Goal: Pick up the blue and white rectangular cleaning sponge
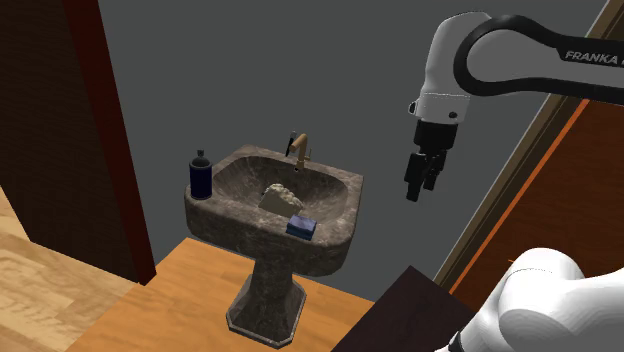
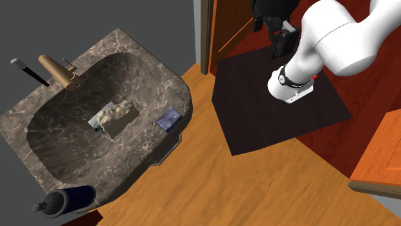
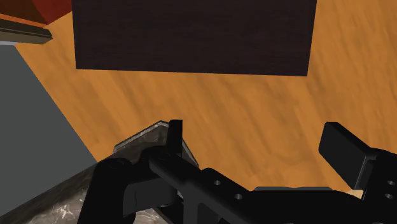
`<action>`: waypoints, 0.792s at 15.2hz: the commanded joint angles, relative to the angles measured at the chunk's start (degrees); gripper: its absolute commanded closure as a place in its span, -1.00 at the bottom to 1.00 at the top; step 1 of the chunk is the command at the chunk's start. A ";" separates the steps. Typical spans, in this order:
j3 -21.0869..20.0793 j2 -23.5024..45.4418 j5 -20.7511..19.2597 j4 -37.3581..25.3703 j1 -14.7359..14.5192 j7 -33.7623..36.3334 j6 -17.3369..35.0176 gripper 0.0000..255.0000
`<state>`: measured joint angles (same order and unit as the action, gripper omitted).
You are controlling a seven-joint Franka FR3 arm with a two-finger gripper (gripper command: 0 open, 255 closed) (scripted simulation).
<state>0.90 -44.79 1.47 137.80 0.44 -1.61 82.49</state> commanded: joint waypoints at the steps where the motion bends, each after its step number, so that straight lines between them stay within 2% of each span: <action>1: 0.00 0.00 0.00 0.00 0.00 0.00 0.00 -1.00; 7: 1.76 6.59 -0.10 4.72 -0.84 -4.30 14.65 -1.00; 12: 3.15 14.52 0.57 6.13 -1.83 -8.07 26.72 -1.00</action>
<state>3.79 -32.44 1.82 144.18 -1.12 -8.89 106.53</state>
